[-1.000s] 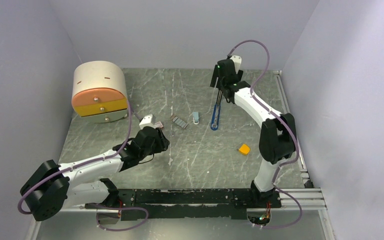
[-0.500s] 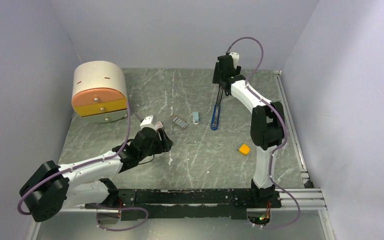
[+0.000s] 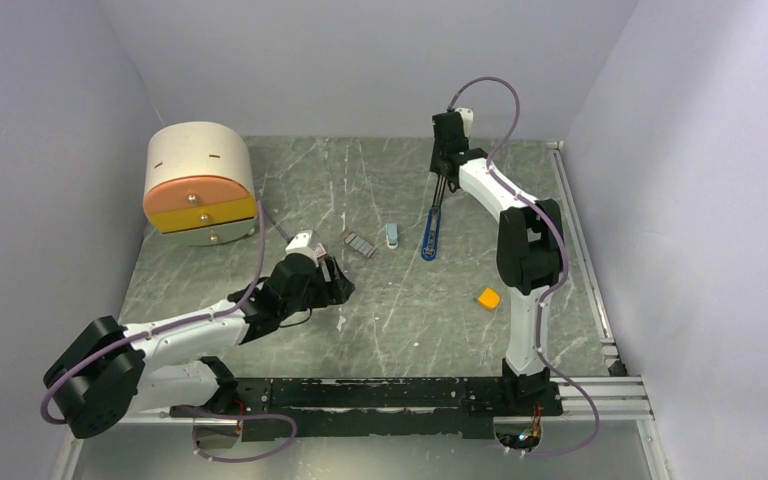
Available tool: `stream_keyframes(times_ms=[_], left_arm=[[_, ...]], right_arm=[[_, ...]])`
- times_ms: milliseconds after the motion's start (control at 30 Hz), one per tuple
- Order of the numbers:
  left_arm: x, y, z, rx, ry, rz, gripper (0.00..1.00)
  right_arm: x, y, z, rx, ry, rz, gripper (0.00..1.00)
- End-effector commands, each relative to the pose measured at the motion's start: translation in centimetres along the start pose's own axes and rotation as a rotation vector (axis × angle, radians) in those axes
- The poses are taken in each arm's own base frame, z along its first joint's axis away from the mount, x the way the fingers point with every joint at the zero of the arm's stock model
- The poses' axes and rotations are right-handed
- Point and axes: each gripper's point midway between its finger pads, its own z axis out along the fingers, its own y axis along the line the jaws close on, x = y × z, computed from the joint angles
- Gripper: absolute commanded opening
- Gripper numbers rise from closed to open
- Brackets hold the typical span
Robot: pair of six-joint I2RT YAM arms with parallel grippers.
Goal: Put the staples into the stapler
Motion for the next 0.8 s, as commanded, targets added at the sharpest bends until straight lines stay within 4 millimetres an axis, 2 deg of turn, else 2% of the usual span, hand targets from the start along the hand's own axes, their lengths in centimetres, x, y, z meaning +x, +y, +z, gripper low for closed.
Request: stream_keyframes(times_ms=[0, 133, 233, 300, 433, 600, 667, 767], left_arm=[[-0.5, -3.0, 0.7, 0.111, 0.018, 0.018, 0.78], [-0.6, -5.8, 1.9, 0.199, 0.056, 0.028, 0.84], [-0.5, -7.4, 2.8, 0.263, 0.071, 0.017, 0.93], [-0.4, -8.4, 3.5, 0.291, 0.077, 0.0, 0.92], [0.3, -10.3, 4.8, 0.354, 0.104, -0.028, 0.77], [2.2, -11.6, 6.5, 0.39, 0.173, -0.034, 0.5], [2.9, -12.3, 7.0, 0.406, 0.193, -0.031, 0.45], [4.2, -12.9, 7.9, 0.407, 0.228, -0.018, 0.42]], right_arm=[[-0.6, -0.2, -1.6, -0.013, 0.001, 0.031, 0.3], [0.1, -0.1, -2.9, -0.037, 0.022, 0.046, 0.28], [0.8, 0.3, -4.3, -0.06, 0.029, 0.042, 0.28], [1.5, 0.7, -5.1, -0.076, 0.038, 0.032, 0.27], [2.6, 1.3, -6.8, -0.096, 0.05, 0.013, 0.27], [3.8, 1.8, -8.9, -0.116, 0.054, 0.004, 0.27], [4.1, 2.1, -9.7, -0.122, 0.054, 0.005, 0.27], [4.6, 2.2, -10.5, -0.131, 0.052, 0.012, 0.26]])
